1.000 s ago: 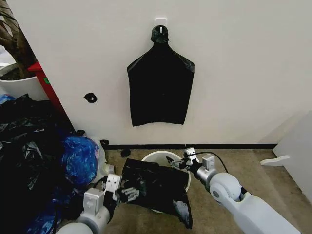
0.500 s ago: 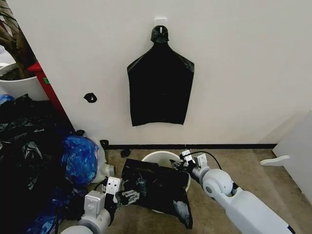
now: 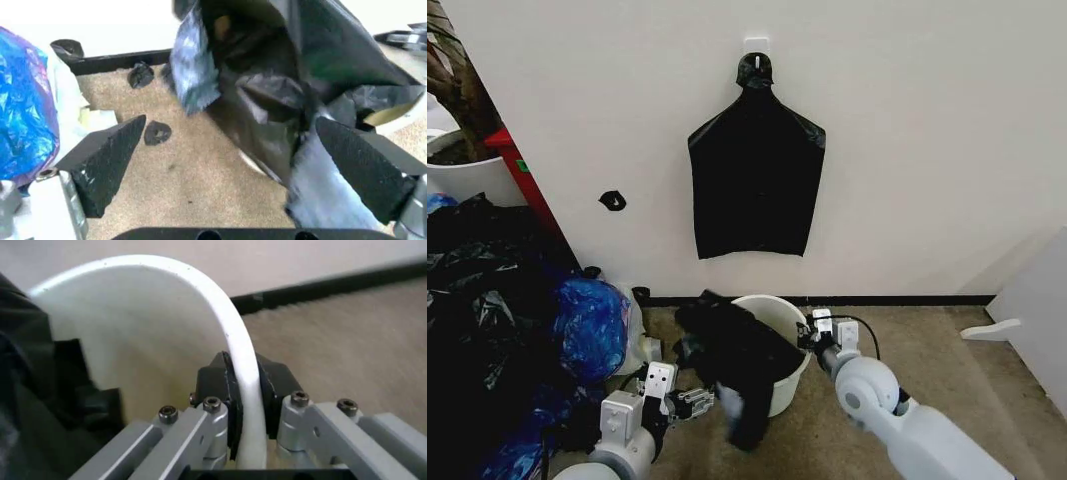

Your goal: Place the garbage bag over the trash bin.

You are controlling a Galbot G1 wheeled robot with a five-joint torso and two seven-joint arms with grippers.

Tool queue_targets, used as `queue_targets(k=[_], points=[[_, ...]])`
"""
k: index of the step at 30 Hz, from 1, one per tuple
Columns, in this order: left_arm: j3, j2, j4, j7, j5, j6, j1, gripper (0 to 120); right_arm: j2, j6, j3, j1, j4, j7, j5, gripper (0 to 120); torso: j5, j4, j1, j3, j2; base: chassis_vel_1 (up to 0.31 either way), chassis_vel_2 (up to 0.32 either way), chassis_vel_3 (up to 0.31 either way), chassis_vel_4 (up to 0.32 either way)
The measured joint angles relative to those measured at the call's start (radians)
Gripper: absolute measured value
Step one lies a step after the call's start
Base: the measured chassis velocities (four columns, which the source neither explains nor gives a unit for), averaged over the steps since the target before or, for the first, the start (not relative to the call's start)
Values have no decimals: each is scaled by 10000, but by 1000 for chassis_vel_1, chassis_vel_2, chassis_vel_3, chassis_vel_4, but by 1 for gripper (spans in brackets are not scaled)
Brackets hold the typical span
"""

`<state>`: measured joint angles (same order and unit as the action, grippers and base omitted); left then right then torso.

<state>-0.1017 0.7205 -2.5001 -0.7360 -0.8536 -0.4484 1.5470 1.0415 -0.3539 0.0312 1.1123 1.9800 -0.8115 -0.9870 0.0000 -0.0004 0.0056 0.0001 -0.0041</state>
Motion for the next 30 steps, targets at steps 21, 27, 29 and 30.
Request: queue_targets(k=[21,27,29,30], points=[[-44,288,0,-26,34,118,172,100,1359,3787,-912,3632,604,-738,2783,16,8,0,-1,2,1,0,0,0,0],[-75,344,1,-20,22,140,140,100,1131,3953,-719,4151,1238,-749,4479,34,3,0,-1,1,1,0,0,0,0],[-94,351,0,-18,17,164,91,100,963,4087,-572,4509,1903,-668,5046,45,1,-1,-1,1,1,0,0,0,0],[-94,351,0,-18,17,164,91,100,963,4087,-572,4509,1903,-668,5046,45,1,-1,-1,1,1,0,0,0,0]])
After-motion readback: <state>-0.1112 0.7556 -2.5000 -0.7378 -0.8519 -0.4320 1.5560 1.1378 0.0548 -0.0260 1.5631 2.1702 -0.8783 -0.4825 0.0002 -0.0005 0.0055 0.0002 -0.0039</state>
